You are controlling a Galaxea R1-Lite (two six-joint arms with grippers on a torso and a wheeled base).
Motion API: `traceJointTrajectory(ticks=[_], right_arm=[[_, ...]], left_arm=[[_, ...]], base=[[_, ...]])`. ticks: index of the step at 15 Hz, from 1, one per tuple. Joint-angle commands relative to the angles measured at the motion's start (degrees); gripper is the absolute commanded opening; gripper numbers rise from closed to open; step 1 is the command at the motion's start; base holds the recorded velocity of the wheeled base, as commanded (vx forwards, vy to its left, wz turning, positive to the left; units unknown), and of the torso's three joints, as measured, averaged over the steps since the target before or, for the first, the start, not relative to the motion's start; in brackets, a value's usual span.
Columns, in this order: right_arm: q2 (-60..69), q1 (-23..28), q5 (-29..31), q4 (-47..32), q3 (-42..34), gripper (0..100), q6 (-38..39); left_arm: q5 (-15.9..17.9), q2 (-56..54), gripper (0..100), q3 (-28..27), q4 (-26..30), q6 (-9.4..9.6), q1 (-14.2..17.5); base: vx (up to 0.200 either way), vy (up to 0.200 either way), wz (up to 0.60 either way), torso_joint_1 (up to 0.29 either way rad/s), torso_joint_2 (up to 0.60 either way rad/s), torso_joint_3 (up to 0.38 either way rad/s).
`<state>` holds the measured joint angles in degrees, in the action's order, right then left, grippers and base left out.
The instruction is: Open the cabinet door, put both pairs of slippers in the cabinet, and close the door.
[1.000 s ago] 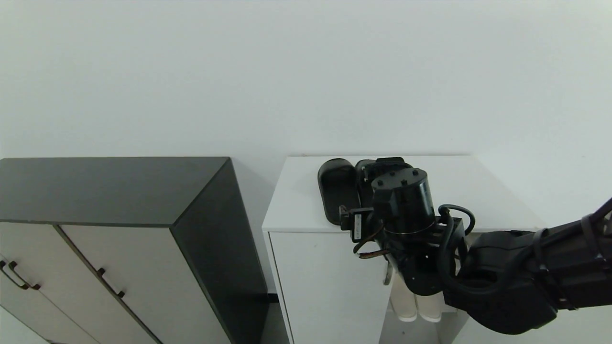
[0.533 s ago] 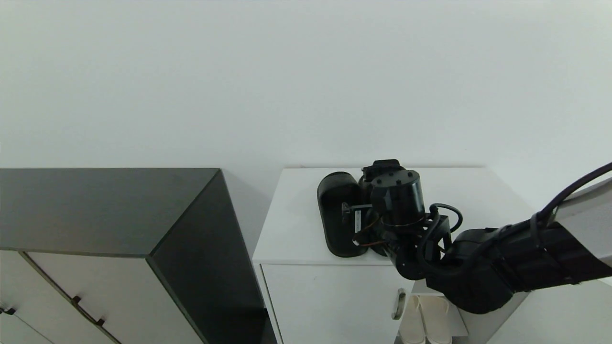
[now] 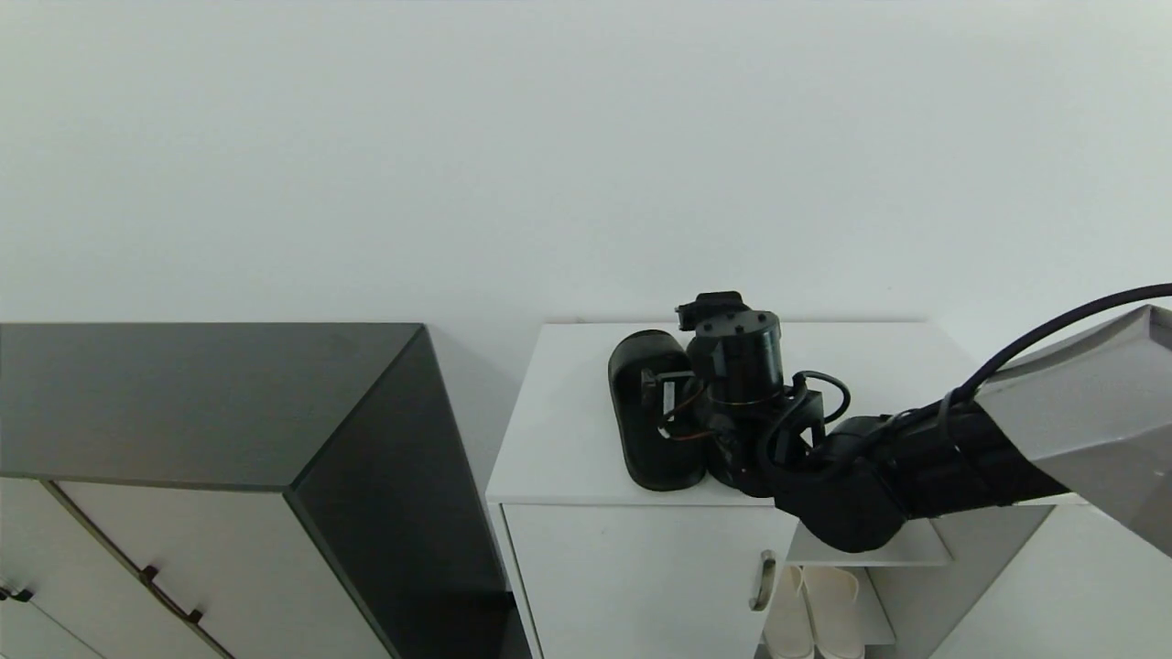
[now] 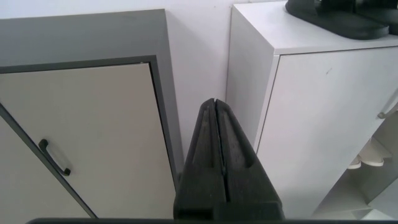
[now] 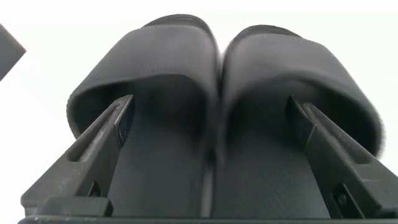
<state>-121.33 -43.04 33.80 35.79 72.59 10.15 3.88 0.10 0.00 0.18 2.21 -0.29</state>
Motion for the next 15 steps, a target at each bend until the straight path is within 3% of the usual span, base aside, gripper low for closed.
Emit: traceJointTrajectory(ticks=[1, 3, 4, 12, 15], right_arm=[[-3.56, 1.12, -0.67, -0.02, 2.82, 100, -0.49], [-4.61, 1.65, -0.93, -0.28, 4.05, 100, -0.57], [-4.79, 1.65, -0.93, -0.37, 4.31, 0, -0.57], [-2.86, 1.47, -0.49, -0.28, 4.31, 0, -1.10], [3.21, -0.02, -0.32, -0.20, -1.58, 0, -1.37]], left_arm=[[-0.01, 0.08, 0, 0.00, -0.01, -0.01, 0.03], [-0.01, 0.08, 0, 0.00, -0.01, -0.01, 0.03], [-0.01, 0.08, 0, 0.00, -0.01, -0.01, 0.03], [-0.01, 0.08, 0, 0.00, -0.01, -0.01, 0.03], [-0.01, 0.08, 0, 0.00, -0.01, -0.10, 0.03]], base=[[0.000, 0.000, 0.00, 0.000, 0.00, 0.000], [0.000, 0.000, 0.00, 0.000, 0.00, 0.000], [0.000, 0.000, 0.00, 0.000, 0.00, 0.000], [0.000, 0.000, 0.00, 0.000, 0.00, 0.000], [0.000, 0.000, 0.00, 0.000, 0.00, 0.000]])
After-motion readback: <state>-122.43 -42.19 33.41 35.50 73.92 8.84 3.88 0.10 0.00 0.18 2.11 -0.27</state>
